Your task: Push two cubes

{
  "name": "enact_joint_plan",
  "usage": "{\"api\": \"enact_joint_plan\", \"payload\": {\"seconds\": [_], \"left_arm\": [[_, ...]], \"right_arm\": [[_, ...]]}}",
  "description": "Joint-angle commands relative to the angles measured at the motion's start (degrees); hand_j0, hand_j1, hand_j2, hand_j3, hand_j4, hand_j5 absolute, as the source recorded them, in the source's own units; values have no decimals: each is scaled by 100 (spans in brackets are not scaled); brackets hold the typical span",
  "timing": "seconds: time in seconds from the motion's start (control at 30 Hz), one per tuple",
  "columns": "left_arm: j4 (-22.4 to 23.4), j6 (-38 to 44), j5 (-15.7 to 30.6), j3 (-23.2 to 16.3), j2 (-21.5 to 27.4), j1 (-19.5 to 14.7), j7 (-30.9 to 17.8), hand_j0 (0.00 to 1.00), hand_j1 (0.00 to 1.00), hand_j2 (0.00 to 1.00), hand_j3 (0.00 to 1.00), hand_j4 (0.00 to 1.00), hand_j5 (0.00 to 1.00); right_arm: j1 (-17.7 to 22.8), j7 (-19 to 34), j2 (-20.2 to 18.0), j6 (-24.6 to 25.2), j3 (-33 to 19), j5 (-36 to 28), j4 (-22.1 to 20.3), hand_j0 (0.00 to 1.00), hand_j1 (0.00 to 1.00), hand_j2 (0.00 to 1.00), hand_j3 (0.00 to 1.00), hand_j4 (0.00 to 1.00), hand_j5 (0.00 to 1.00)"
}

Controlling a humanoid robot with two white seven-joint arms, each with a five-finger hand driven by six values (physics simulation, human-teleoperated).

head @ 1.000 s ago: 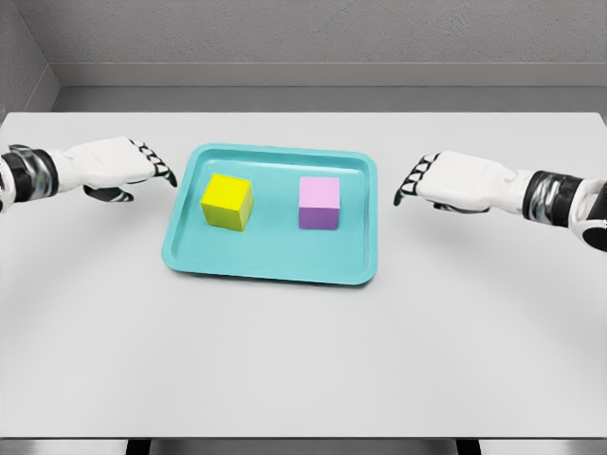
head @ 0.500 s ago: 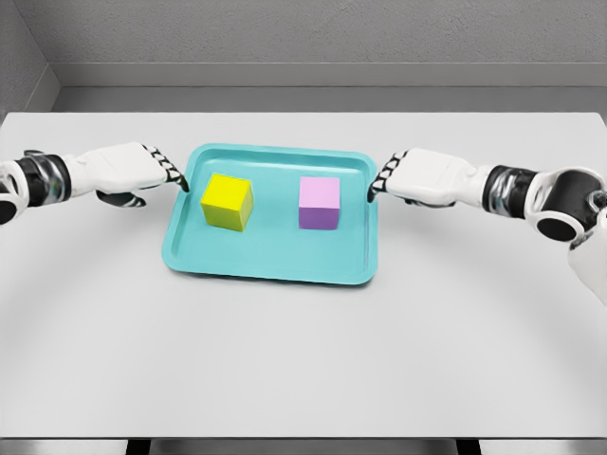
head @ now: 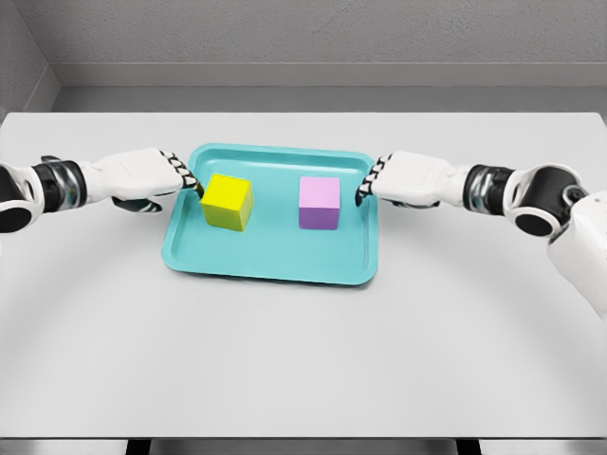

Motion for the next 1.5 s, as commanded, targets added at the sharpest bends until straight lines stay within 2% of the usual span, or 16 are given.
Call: {"api": "enact_joint_plan", "payload": {"seconds": [0.0, 0.2, 0.33, 0.4, 0.63, 0.77, 0.83, 1.0, 1.13, 1.3, 1.47], "left_arm": [[-43, 13, 32, 4, -5, 0, 1, 75, 75, 75, 75, 75, 75], [-79, 13, 5, 4, -190, 0, -7, 75, 75, 75, 75, 75, 75], [-87, 13, -21, 4, -295, -9, -16, 75, 75, 75, 75, 75, 75], [-123, 13, -30, 4, -339, 0, -16, 75, 75, 75, 75, 75, 75], [-123, 13, -65, 4, -383, 0, -16, 75, 75, 75, 75, 75, 75], [-44, 13, -47, 13, -295, 0, -16, 75, 75, 75, 75, 75, 75], [-35, 13, -47, 13, -225, -18, -16, 75, 75, 75, 75, 75, 75], [-43, 13, -21, 22, -128, -17, -16, 75, 75, 75, 75, 75, 75], [-61, 13, 23, 22, -40, -18, -16, 75, 75, 75, 75, 75, 75], [-289, 13, 102, 22, 206, 88, -16, 76, 76, 76, 76, 76, 76], [-509, 13, 128, 22, 214, 202, -7, 76, 76, 76, 76, 76, 76]], "right_arm": [[-9, -2, 61, 13, 111, -14, 4, 68, 68, 68, 68, 68, 68], [-18, 60, 88, 13, 120, -14, -22, 67, 67, 67, 67, 67, 67], [-176, 174, 88, 13, 138, 3, -22, 67, 67, 67, 67, 67, 67], [-264, 174, 97, 13, 349, 29, 4, 67, 67, 67, 67, 67, 67], [-308, 183, 246, 13, 586, 56, 4, 67, 67, 67, 67, 67, 67], [-343, 183, 246, 13, 639, 144, 13, 67, 67, 67, 67, 67, 67], [-422, 183, 246, 13, 630, 188, 215, 67, 67, 67, 67, 67, 67], [-510, 183, 255, 13, 630, 188, 215, 67, 67, 67, 67, 67, 67], [-598, 183, 413, 13, 630, 188, 277, 67, 67, 67, 67, 67, 67], [-686, 183, 562, 13, 674, 197, 426, 67, 67, 67, 67, 67, 67], [-694, 209, 686, 13, 674, 249, 426, 67, 67, 67, 67, 67, 67]]}}
